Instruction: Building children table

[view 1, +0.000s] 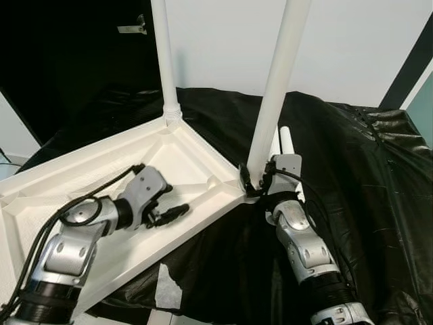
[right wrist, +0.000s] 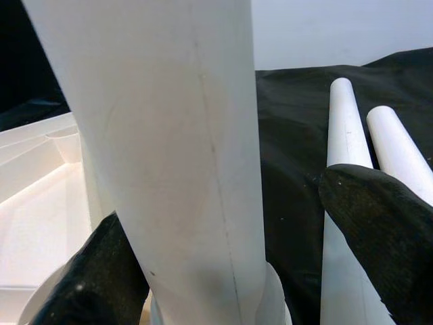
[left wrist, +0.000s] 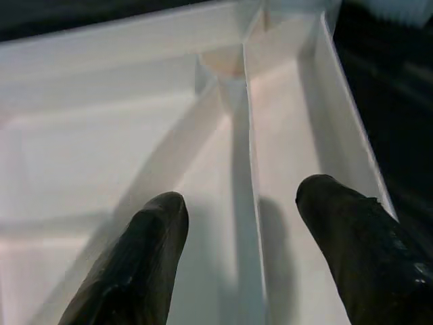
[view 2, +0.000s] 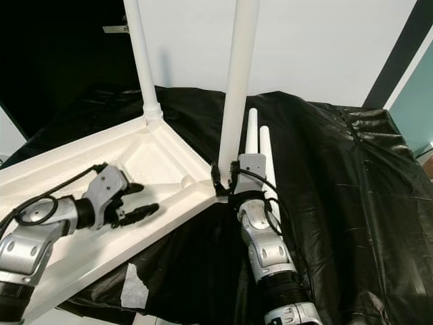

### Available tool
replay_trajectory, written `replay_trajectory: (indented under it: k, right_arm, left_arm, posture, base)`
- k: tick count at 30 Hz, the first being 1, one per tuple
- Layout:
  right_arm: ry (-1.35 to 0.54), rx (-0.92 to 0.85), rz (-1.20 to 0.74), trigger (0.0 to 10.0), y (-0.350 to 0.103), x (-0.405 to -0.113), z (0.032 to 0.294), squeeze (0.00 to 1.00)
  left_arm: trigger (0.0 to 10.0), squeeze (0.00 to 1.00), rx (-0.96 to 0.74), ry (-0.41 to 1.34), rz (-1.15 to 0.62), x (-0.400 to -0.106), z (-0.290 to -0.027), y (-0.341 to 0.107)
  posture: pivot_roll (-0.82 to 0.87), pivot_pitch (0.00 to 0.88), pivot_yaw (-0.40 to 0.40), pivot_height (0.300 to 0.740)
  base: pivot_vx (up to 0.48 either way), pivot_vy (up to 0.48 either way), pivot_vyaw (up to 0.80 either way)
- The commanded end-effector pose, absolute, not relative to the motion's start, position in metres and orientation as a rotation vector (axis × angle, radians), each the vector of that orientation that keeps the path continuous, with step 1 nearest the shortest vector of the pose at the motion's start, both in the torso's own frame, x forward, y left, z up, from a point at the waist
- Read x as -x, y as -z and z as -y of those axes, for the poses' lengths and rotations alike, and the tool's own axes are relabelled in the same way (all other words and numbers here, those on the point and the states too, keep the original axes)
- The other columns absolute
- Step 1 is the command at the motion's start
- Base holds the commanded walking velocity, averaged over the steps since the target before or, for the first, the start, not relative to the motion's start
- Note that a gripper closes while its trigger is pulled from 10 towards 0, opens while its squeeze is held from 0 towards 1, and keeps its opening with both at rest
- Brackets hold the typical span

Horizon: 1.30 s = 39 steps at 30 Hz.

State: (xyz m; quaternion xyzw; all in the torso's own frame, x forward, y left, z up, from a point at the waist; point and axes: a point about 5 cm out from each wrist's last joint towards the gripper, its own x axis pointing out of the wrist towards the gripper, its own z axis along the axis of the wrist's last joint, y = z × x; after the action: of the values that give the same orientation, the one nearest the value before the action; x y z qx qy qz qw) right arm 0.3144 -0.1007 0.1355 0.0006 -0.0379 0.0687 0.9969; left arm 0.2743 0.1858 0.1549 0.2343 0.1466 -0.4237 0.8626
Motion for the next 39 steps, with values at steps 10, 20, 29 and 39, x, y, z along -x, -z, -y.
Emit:
replay_trajectory:
  k: [10, 20, 29, 39]
  right_arm:
    - [-0.101, -0.002, 0.062, 10.0, -0.134, -0.312, 0.112, 0.00]
    - [-0.096, -0.005, 0.056, 10.0, -0.134, -0.313, 0.112, 0.00]
    - [-0.089, -0.013, 0.059, 10.0, -0.135, -0.313, 0.111, 0.00]
    - [-0.112, -0.046, 0.089, 10.0, -0.141, -0.313, 0.107, 0.00]
  left_arm:
    - [8.7, 0.00, -0.532, 0.906, -0.432, -0.265, -0.199, -0.139]
    - [0.0, 0.00, -0.579, 0.838, -0.524, -0.264, -0.214, -0.130]
    - [4.0, 0.00, -0.590, 0.775, -0.532, -0.272, -0.216, -0.129]
    - [0.0, 0.00, -0.549, 0.619, -0.542, -0.290, -0.215, -0.127]
  posture:
    - [0.05, 0.000, -0.038, 0.740]
    - [0.05, 0.000, -0.031, 0.740]
    - [0.05, 0.000, -0.027, 0.740]
    - [0.05, 0.000, -0.024, 0.740]
  base:
    - [0.000, 0.000, 0.00]
    - [0.000, 0.000, 0.00]
    - [0.000, 0.000, 0.00]
    - [0.000, 0.000, 0.00]
